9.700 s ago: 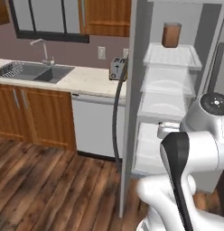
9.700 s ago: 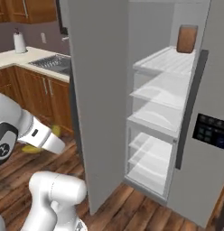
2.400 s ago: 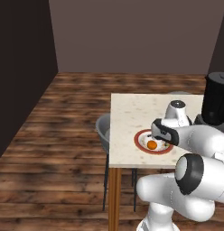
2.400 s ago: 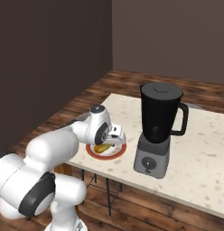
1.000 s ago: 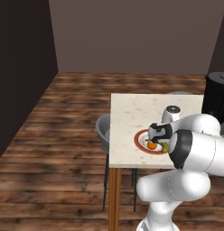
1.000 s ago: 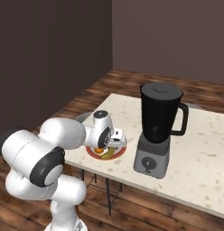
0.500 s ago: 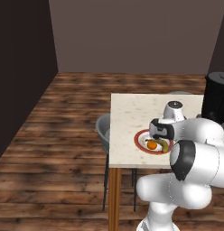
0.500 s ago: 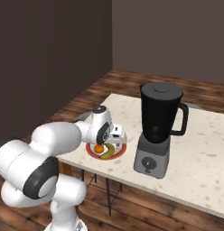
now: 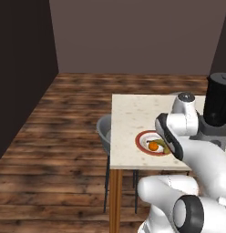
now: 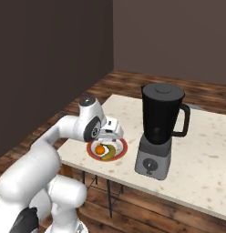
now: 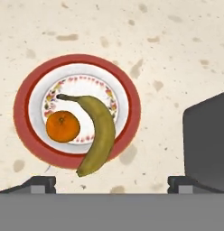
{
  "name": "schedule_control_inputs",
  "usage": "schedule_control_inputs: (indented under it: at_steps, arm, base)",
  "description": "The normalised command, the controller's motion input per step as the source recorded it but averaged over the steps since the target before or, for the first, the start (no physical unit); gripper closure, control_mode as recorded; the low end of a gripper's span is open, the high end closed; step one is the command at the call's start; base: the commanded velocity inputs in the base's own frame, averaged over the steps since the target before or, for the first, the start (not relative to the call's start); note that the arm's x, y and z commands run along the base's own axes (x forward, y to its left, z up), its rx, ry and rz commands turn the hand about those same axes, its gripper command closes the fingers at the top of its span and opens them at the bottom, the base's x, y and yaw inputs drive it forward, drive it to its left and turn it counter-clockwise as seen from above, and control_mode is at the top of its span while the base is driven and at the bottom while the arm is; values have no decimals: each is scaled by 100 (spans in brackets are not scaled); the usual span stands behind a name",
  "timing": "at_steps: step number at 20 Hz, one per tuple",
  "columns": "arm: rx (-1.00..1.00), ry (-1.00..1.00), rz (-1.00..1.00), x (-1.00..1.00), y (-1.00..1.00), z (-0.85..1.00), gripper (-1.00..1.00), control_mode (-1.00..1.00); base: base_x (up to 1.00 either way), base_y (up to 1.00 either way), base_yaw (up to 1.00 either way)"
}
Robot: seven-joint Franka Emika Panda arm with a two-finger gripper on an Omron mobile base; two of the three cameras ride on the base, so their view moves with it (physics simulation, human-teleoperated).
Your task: Pick the tangerine and banana from the fridge and place them on the plate next to the blender to make a fruit smoothie.
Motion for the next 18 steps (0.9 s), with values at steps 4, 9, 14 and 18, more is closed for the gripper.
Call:
schedule_control_inputs:
  at_steps: [4, 9, 14, 18]
  arm:
    - [-2, -2, -3, -57, 34, 53, -100, -100]
    - [-5, 0, -1, -20, 44, 45, -100, -100]
    - [-8, 2, 0, 3, 53, 44, -100, -100]
    - [-7, 0, 0, 5, 58, 43, -100, -100]
  base:
    - [0, 0, 0]
    - [0, 0, 0]
    - [0, 0, 0]
    - [0, 0, 0]
